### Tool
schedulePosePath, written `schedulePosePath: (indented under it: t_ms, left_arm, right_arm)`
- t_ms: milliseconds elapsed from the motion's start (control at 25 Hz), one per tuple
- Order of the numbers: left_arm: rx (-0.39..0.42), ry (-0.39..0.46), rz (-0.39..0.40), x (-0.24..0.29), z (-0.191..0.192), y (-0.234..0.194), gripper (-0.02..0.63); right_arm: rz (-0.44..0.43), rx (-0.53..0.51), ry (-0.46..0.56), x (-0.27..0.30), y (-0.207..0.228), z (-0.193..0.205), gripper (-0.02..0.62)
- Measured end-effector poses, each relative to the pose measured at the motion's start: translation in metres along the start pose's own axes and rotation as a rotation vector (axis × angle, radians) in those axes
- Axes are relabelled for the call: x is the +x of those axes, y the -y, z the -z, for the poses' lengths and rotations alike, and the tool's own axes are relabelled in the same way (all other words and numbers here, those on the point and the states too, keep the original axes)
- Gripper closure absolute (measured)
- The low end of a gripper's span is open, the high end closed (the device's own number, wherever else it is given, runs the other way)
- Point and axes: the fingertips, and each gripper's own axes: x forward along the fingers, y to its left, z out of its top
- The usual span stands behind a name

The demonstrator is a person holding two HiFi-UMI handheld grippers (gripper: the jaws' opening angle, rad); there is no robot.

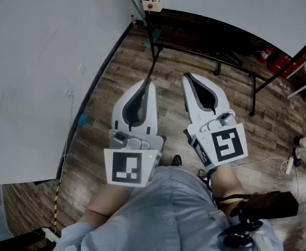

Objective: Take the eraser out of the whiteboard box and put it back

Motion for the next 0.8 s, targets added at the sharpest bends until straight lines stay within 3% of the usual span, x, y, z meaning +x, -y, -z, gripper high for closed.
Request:
schedulePosePath:
  t_ms: [320, 800]
  left_arm:
    - [-0.006, -0.025, -0.009, 0.002, 0.009, 0.009, 0.601]
    - [0.014, -0.041, -0.018, 0.018, 0.017, 0.038, 0.601]
  right_arm:
    - [0.023, 0.031, -0.027, -0.006, 0.011, 0.004, 0.595]
    - [-0.044, 0.071, 0.014, -0.019, 0.038, 0.01, 0.594]
